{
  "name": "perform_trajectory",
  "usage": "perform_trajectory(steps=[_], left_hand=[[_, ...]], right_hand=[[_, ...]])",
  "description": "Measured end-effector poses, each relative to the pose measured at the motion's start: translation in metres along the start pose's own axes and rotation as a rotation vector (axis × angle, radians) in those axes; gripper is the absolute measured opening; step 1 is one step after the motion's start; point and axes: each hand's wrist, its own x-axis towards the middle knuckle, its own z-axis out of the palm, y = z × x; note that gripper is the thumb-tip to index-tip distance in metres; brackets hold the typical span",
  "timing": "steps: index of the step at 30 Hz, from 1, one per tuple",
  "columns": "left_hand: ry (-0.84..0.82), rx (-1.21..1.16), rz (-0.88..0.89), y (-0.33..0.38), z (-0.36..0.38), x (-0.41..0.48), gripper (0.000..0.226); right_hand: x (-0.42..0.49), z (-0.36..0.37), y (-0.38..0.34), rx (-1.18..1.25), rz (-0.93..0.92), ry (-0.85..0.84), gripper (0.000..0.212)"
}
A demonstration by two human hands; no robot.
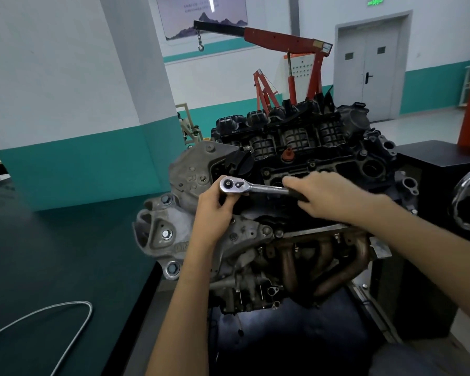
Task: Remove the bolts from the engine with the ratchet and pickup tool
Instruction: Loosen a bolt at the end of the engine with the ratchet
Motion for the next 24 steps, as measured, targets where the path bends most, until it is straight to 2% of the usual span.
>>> perform_trajectory(steps=[2,4,9,12,14,17,20,22,24], left_hand=[[0.086,0.009,-0.034,0.0,0.004,-0.001,0.017],[0.159,0.036,-0.056,-0.001,0.006,0.0,0.023],[0.105,0.045,-0.034,-0.004,0.007,-0.001,0.028],[0.11,0.02,-0.044,-0.002,0.007,-0.002,0.029],[0.08,-0.009,-0.019,-0.002,0.005,-0.001,0.022],[-0.015,-0.022,0.019,0.0,0.0,0.0,0.025],[-0.075,-0.016,0.024,0.001,-0.004,0.001,0.025],[-0.04,0.009,0.011,0.001,-0.003,0.001,0.018],[0.05,0.049,-0.017,-0.001,0.001,0.001,0.013]], right_hand=[[0.004,-0.002,-0.002,-0.022,-0.007,0.046,0.028],[-0.007,0.012,-0.021,0.065,0.053,0.085,0.026],[-0.04,0.065,-0.098,0.816,0.261,0.063,0.022],[-0.036,0.083,-0.137,0.924,0.329,0.155,0.032],[-0.033,0.084,-0.135,0.946,0.321,0.141,0.031],[-0.035,0.072,-0.098,0.85,0.246,0.064,0.027],[-0.028,0.045,-0.047,0.517,0.144,0.008,0.03],[-0.014,0.022,-0.017,0.194,0.066,-0.006,0.032],[-0.002,0.003,-0.003,0.029,0.014,0.026,0.031]])
